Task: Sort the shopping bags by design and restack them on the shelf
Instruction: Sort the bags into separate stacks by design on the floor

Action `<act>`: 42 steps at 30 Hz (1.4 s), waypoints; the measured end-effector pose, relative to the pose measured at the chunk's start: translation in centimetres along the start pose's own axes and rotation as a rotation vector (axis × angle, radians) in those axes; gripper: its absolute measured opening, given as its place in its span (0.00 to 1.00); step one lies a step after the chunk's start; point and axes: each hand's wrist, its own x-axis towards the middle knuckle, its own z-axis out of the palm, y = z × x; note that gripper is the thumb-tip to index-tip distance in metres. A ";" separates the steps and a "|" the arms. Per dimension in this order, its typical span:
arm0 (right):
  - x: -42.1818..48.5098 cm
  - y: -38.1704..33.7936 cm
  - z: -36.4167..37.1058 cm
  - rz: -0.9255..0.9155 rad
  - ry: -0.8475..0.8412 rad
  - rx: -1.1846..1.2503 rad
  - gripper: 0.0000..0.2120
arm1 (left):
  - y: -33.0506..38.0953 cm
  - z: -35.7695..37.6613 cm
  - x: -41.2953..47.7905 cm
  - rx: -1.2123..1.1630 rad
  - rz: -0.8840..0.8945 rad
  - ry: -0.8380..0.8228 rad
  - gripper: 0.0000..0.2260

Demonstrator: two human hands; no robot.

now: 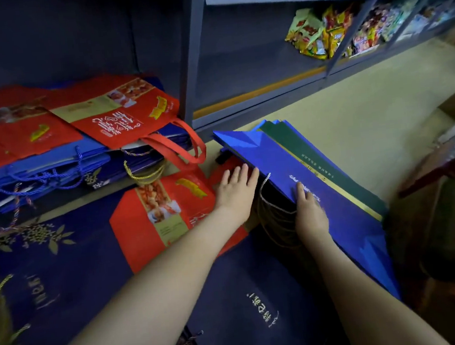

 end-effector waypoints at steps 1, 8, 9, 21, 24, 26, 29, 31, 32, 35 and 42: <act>0.6 -0.1 0.9 -0.031 -0.044 0.012 0.38 | -0.1 1.4 -0.5 -0.016 0.043 -0.022 0.32; 0.3 -0.1 8.5 -0.261 -0.171 -0.104 0.45 | -0.8 6.1 -0.4 0.020 0.146 -0.117 0.31; 0.5 -0.1 8.9 -0.305 -0.166 -0.140 0.45 | -0.6 6.5 -0.1 0.017 0.149 -0.131 0.31; 5.5 1.0 9.5 -0.156 -0.254 -0.206 0.36 | -0.9 11.8 0.7 -0.006 0.151 -0.120 0.30; 5.2 -3.5 9.3 -0.296 -0.145 -0.043 0.42 | -4.5 12.0 -0.4 -0.014 0.046 -0.179 0.28; 3.9 -7.3 9.9 -0.479 -0.152 0.041 0.43 | -7.4 12.3 -1.6 0.040 0.014 -0.234 0.30; 2.7 -11.0 11.3 -0.484 -0.225 0.085 0.45 | -11.6 12.7 -4.4 0.118 0.060 -0.206 0.33; 2.6 -12.3 12.3 -0.441 -0.276 0.163 0.48 | -14.0 12.6 -6.8 0.119 0.051 -0.172 0.35; 2.6 -12.9 12.7 -0.424 -0.300 0.216 0.49 | -15.1 12.6 -8.2 0.104 0.029 -0.218 0.35; 2.7 -13.8 13.5 -0.288 -0.328 0.258 0.55 | -16.8 13.8 -12.4 0.049 -0.065 -0.407 0.36; 2.6 -16.0 12.0 -0.119 -0.336 0.268 0.59 | -15.7 16.1 -19.7 -0.112 -0.183 -0.509 0.36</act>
